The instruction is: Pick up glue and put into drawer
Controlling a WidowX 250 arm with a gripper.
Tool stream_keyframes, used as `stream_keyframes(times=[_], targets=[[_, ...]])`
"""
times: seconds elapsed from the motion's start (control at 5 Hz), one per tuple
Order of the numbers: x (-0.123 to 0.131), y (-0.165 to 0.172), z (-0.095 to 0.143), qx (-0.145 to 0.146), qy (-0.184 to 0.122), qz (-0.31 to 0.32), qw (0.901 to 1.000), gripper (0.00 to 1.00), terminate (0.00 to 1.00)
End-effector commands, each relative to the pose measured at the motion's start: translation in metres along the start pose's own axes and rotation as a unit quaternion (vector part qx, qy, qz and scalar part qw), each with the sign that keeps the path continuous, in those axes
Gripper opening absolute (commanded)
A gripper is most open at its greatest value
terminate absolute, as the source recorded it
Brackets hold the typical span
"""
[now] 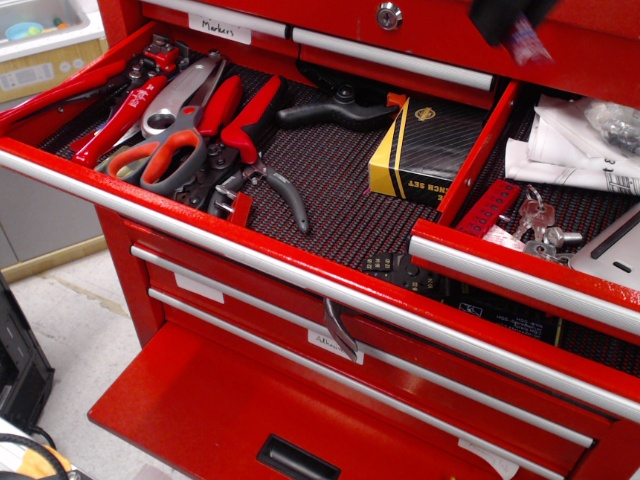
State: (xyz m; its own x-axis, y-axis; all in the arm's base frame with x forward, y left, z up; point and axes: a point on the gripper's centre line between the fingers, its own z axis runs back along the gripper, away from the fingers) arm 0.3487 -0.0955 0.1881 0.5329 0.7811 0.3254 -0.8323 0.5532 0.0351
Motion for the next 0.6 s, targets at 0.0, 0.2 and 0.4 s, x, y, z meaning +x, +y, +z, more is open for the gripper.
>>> stream_keyframes(times=[0.0, 0.2, 0.4], targets=[[-0.0019, 0.0041, 0.026, -0.026, -0.019, 0.03, 0.999, 1.0, 0.0], [-0.0019, 0.0041, 0.026, -0.026, -0.019, 0.03, 0.999, 1.0, 0.0], [-0.0019, 0.0041, 0.026, -0.026, -0.019, 0.03, 0.999, 1.0, 1.0]])
